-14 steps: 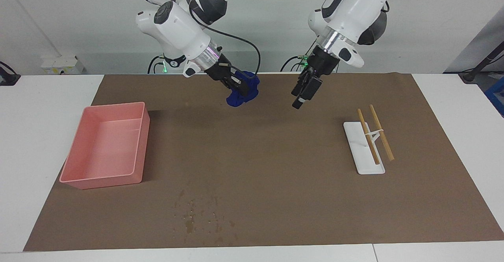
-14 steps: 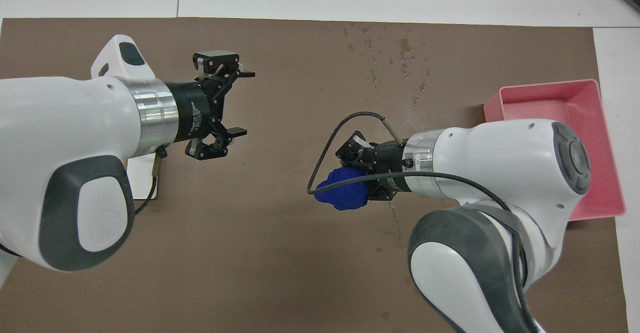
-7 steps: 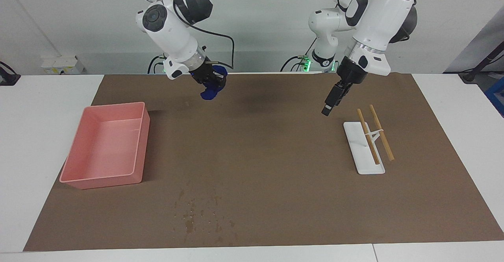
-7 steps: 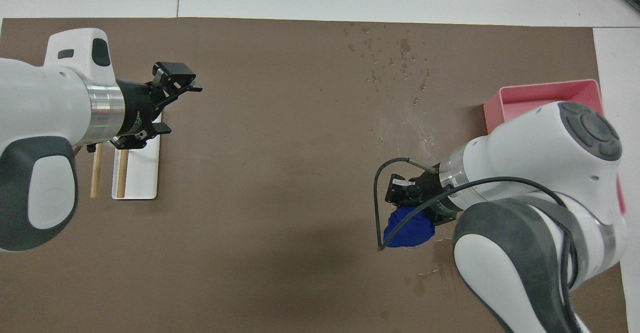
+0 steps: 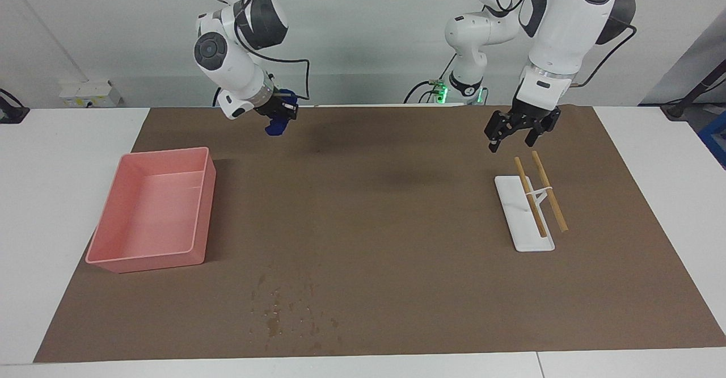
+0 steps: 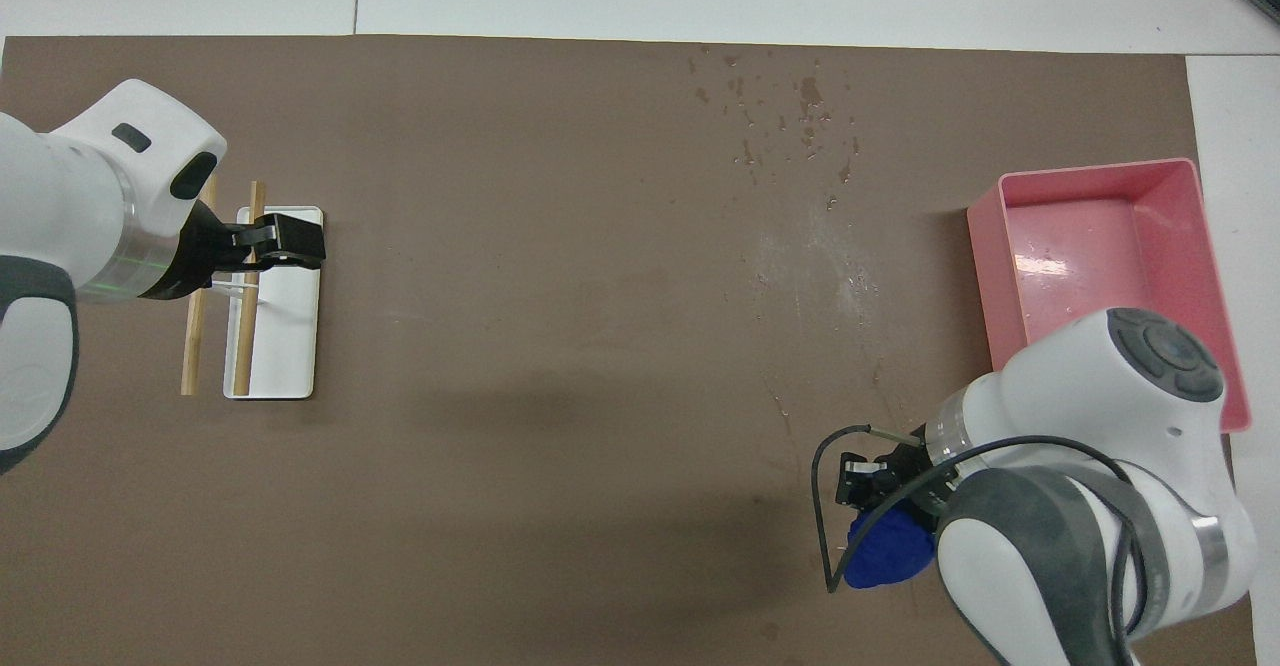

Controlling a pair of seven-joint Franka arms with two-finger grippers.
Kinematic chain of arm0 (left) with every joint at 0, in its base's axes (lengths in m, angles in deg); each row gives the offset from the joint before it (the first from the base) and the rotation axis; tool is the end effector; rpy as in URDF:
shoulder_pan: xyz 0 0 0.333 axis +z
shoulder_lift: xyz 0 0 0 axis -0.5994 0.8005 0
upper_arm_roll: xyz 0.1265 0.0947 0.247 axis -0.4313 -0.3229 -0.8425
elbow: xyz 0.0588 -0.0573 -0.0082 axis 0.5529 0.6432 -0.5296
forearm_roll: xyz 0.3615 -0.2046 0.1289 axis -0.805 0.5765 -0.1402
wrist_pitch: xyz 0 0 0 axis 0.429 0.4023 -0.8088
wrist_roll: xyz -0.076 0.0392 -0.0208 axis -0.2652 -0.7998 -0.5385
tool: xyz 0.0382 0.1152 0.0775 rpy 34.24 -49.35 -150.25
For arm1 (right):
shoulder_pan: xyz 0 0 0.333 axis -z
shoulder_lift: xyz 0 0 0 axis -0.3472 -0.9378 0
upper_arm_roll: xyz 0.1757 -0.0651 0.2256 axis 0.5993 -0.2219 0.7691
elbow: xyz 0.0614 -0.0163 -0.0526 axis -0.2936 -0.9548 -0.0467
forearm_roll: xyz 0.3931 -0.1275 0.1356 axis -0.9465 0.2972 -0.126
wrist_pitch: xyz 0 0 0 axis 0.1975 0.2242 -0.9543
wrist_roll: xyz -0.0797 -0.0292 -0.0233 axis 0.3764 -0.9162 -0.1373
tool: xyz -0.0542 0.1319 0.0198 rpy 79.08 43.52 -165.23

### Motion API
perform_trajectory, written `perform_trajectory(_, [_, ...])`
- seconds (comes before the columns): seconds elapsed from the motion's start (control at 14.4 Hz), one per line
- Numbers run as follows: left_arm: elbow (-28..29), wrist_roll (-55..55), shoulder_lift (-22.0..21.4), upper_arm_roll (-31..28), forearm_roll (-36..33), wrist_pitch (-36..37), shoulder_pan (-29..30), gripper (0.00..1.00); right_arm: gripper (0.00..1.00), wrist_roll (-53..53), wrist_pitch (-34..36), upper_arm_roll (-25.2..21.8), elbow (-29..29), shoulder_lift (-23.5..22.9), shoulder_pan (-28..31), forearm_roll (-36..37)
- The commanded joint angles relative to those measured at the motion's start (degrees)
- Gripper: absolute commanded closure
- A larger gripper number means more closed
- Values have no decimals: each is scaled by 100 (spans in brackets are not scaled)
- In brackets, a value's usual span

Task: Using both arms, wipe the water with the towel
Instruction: 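Pull the cloth away with the right gripper while the left gripper withdraws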

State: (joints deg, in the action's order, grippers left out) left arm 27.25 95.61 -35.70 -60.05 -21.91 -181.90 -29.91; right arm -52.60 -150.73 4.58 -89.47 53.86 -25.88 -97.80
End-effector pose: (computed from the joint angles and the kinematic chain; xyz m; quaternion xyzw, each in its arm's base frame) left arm 0.5840 -0.1332 0.5133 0.9992 0.0238 0.0324 0.0034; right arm 0.4354 0.1573 0.3457 -0.9621 0.1455 0.2123 0.0899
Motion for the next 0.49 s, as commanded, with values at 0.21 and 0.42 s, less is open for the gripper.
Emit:
perform_trajectory(0.21, [-727, -1115, 29, -31, -114, 1602, 372, 0, 100, 687, -819, 63, -796, -43, 99, 337])
perform_trajectory(0.42, [-550, -1062, -51, -13, -113, 1576, 408, 0, 100, 748, -1276, 63, -814, -385, 274, 363])
